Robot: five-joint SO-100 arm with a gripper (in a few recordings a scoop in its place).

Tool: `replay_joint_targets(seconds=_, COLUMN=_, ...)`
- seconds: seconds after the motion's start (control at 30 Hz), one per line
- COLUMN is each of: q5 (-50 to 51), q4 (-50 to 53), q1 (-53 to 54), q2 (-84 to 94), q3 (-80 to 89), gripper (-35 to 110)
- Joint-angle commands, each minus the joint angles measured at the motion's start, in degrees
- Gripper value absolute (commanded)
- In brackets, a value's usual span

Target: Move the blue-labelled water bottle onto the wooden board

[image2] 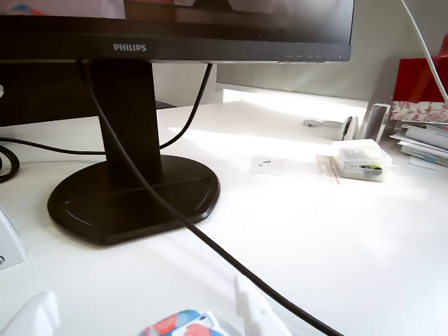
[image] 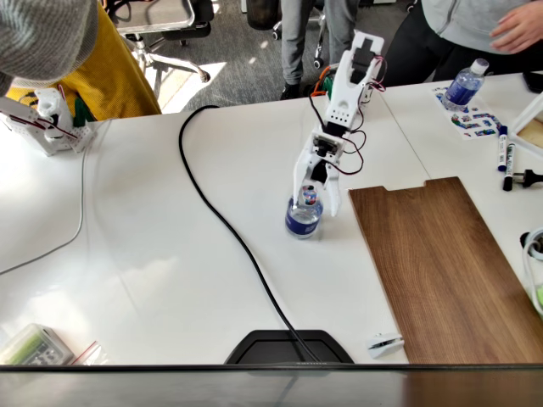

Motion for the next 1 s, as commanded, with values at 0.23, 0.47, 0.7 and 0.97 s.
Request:
replay_joint_targets(seconds=0.23, q5=-1.0, q4=-1.3, q1=3.4, q2=4.3, q3=2.8, gripper=30)
replay_joint_targets(seconds=0.47, q5=-1.1, q4=-1.3, q1=3.0, q2=4.6, q3=2.9, gripper=27)
replay_joint_targets(seconds=0.7, q5=-1.4, q4=-1.3, q1=3.0, q2=4.7, q3=3.3, gripper=27)
replay_joint_targets(seconds=0.97, q5=-1.8, q4=-1.4, q1=2.8, q2=4.7, q3=3.9, gripper=24)
